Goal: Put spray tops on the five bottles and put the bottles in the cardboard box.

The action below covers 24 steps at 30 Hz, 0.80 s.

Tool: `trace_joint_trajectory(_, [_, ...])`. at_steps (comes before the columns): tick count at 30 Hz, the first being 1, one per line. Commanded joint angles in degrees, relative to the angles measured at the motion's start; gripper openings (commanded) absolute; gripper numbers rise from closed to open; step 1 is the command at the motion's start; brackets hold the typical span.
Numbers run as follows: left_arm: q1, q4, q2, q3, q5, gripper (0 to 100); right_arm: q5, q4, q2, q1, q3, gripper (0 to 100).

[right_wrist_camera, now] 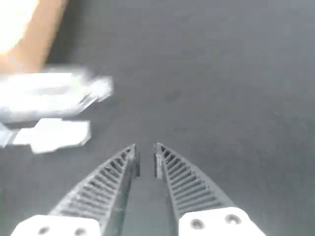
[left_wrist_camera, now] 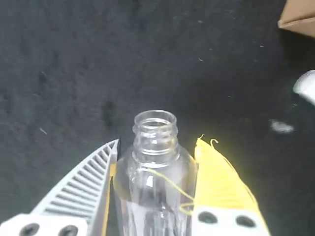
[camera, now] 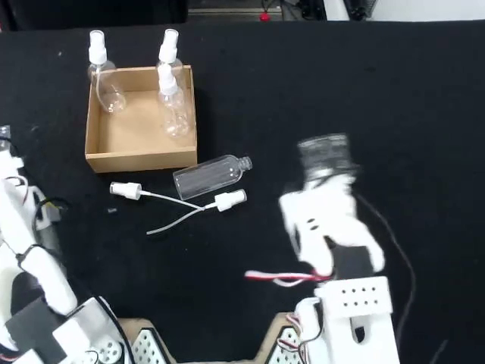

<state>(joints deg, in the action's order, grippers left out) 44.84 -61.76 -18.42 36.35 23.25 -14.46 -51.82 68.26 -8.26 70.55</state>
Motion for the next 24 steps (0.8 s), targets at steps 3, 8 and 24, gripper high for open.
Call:
trace_joint_trajectory(3, [-4.09,-1.58,-3.52,-0.22,-9.23,14,-0.26,-2.99,1.27,-7.12,-3.74,6.4])
trace_joint_trajectory(8, [-3.91,-1.67,-3.6,0.04,-9.93,14,4.48,0.18,0.31,-7.21,-3.91,6.4])
trace_joint_trajectory(24, [-3.47,-1.14,-3.6,0.84,-21.54,14,20.84,7.3,-29.23,-14.86,-15.25,15.9])
